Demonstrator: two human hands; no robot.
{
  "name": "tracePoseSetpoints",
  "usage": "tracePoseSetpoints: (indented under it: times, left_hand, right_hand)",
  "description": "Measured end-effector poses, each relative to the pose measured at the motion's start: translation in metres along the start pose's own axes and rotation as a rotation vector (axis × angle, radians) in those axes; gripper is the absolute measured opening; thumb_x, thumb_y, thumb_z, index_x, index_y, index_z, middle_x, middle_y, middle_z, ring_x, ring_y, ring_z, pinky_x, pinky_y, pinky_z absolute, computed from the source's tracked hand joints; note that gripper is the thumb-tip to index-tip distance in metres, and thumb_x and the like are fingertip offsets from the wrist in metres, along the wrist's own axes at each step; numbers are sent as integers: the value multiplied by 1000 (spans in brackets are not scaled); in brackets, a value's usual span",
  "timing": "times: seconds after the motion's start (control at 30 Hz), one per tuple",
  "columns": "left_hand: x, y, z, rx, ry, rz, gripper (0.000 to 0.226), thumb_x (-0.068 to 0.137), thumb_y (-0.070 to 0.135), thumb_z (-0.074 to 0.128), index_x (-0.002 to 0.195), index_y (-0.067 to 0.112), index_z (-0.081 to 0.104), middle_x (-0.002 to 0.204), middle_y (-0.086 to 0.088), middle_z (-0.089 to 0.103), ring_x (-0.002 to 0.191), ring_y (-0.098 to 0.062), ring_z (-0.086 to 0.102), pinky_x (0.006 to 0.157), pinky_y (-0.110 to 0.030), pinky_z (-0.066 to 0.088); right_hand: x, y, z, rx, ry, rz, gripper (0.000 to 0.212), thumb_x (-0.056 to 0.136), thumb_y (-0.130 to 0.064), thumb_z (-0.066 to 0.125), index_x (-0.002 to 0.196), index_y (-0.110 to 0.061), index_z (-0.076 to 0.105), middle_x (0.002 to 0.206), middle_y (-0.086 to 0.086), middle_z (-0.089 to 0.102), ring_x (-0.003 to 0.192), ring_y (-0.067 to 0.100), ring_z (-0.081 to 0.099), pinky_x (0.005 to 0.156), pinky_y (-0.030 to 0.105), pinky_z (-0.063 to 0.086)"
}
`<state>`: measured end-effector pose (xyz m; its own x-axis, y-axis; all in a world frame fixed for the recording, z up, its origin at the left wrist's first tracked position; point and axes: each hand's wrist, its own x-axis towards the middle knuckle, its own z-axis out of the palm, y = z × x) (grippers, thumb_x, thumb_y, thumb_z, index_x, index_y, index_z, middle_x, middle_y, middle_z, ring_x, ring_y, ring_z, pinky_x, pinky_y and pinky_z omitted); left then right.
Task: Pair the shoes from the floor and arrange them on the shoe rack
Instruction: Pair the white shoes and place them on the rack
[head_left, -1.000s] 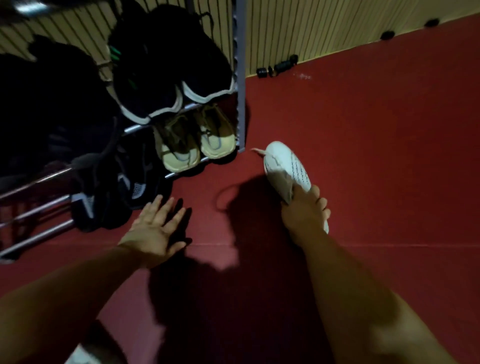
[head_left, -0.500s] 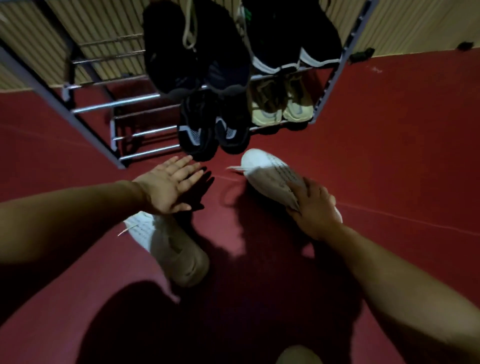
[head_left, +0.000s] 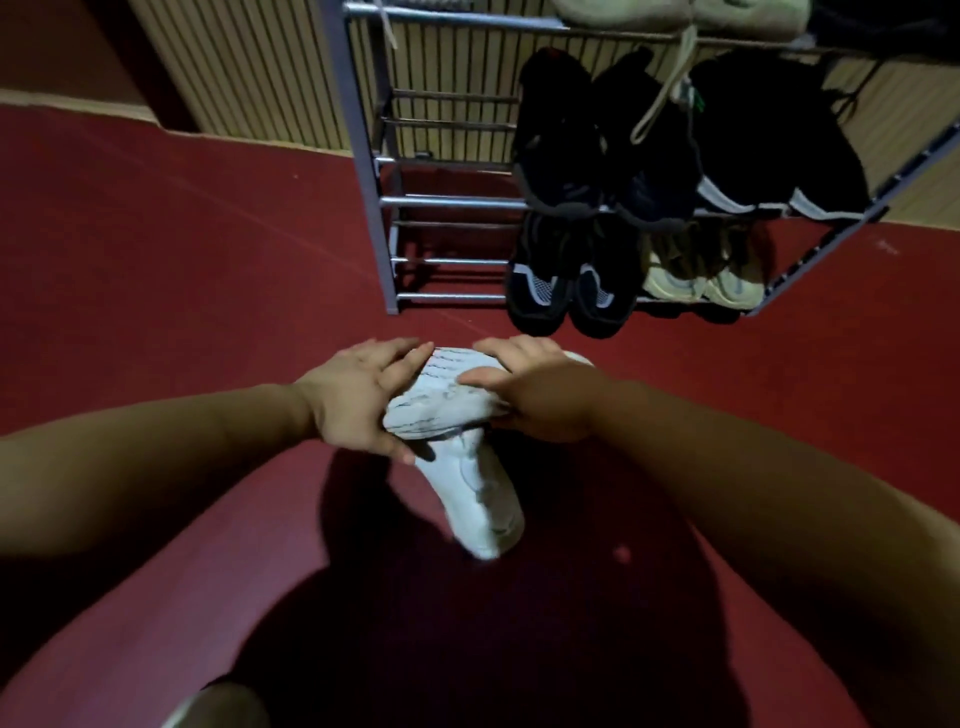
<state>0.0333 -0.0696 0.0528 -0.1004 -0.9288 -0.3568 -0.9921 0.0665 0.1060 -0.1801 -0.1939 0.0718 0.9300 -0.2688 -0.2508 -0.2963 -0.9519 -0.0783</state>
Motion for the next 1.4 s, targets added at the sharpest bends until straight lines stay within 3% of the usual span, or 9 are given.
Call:
tracePoseSetpoints:
  times: [0.13, 0.27, 0.37, 0.63, 0.87, 0.97, 1.1, 1.23, 1.4]
  left_hand:
    - [-25, -27, 14, -103, 86, -199, 133, 40, 83, 35, 151, 16, 6, 147, -17, 25, 134, -34, 28, 109, -39, 27]
    - [-52, -58, 39, -249, 161, -451, 130, 37, 79, 39, 150, 19, 19, 140, -18, 32, 127, -37, 33, 106, -42, 32]
    - [-75, -69, 63, -357, 170, -663, 124, 41, 71, 53, 150, 23, 20, 141, -16, 31, 127, -37, 32, 106, -44, 31]
    - [-72, -59, 89, -498, 153, -735, 117, 49, 65, 55, 151, 23, 15, 144, -15, 26, 132, -34, 26, 110, -40, 26]
    - [-47, -3, 94, -468, 141, -760, 108, 64, 68, 69, 149, 26, 19, 139, -11, 33, 126, -32, 33, 103, -41, 33]
    - [-25, 46, 95, -453, 126, -805, 114, 61, 80, 59, 150, 24, 14, 133, -14, 37, 122, -32, 39, 100, -38, 36]
    - [-2, 87, 97, -464, -108, -702, 120, 63, 79, 58, 147, 34, -15, 143, -16, 15, 131, -30, 25, 108, -36, 26]
    - [-7, 90, 112, -423, -34, -590, 119, 63, 80, 56, 144, 38, -23, 153, -20, -19, 143, -38, -2, 117, -40, 9]
    - [-3, 92, 118, -357, 8, -647, 111, 59, 91, 32, 143, 41, -21, 154, -21, -17, 143, -39, 1, 117, -40, 8]
  right_hand:
    - [47, -28, -6, -106, 116, -90, 70, 80, -45, 66, 141, -26, 39, 150, 10, 31, 131, 33, 34, 107, 48, 21]
    - [59, -65, 21, 219, 375, 455, 94, 72, -50, 71, 149, -26, 23, 154, 17, 21, 138, 35, 24, 109, 48, 18]
    - [48, -92, 63, 490, -36, 731, 112, 73, -62, 65, 149, -28, -8, 156, 15, 1, 143, 35, 6, 113, 50, 12]
    - [28, -65, 93, 191, -192, 410, 101, 81, -35, 66, 151, -25, -6, 143, 17, 26, 123, 35, 38, 101, 44, 32]
    - [-40, 48, 82, -367, 79, -77, 73, 62, -21, 74, 130, -24, 49, 120, 10, 66, 112, 34, 61, 88, 49, 47]
    - [-46, 30, 83, -164, 163, 325, 75, 46, -23, 88, 117, -21, 65, 126, 18, 59, 118, 42, 52, 79, 57, 50]
    - [-43, -17, 99, 539, 153, 1109, 64, 93, -40, 46, 148, -37, 13, 156, 7, 10, 138, 37, 21, 106, 53, 30]
    - [-53, -37, 116, 814, 96, 1282, 77, 86, -65, 42, 148, -38, 5, 157, 9, 3, 138, 40, 21, 110, 50, 22]
    - [-61, -71, 125, 702, 4, 1188, 109, 70, -72, 60, 149, -32, -4, 157, 11, -11, 143, 33, 9, 112, 48, 19]
